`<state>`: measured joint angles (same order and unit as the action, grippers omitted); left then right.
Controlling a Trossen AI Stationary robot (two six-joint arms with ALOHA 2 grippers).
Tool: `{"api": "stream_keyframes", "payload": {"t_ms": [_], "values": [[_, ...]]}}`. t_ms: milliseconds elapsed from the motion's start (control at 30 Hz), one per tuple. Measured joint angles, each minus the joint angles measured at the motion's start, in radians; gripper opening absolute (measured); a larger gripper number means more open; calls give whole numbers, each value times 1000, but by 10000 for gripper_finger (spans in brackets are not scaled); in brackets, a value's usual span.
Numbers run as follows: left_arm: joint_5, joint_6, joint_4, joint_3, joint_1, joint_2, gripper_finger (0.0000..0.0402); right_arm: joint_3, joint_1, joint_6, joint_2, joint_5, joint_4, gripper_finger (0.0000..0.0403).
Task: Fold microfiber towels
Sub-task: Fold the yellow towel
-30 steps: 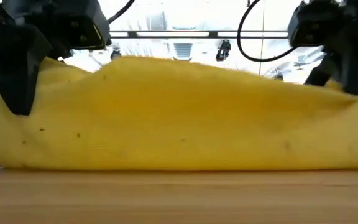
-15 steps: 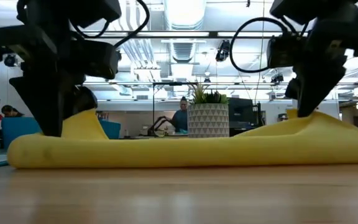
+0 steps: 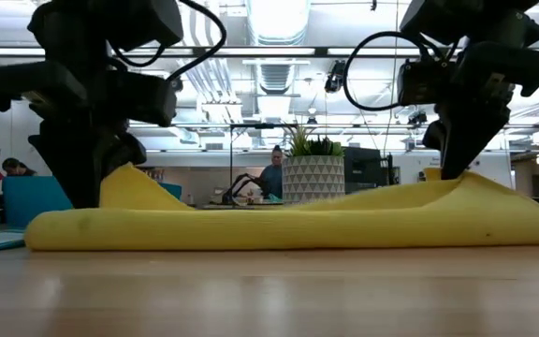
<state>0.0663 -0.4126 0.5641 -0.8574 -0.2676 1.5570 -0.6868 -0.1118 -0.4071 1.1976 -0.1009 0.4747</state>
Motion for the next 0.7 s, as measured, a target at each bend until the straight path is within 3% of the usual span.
{"api": "stream_keyframes", "payload": {"t_ms": [433, 700], "values": [[-139, -53, 75, 0, 0, 0, 1, -17, 46, 33, -2, 38, 21, 9], [-203, -62, 74, 0, 0, -1, 1, -15, 60, 63, 71, 105, 14, 9]]}}
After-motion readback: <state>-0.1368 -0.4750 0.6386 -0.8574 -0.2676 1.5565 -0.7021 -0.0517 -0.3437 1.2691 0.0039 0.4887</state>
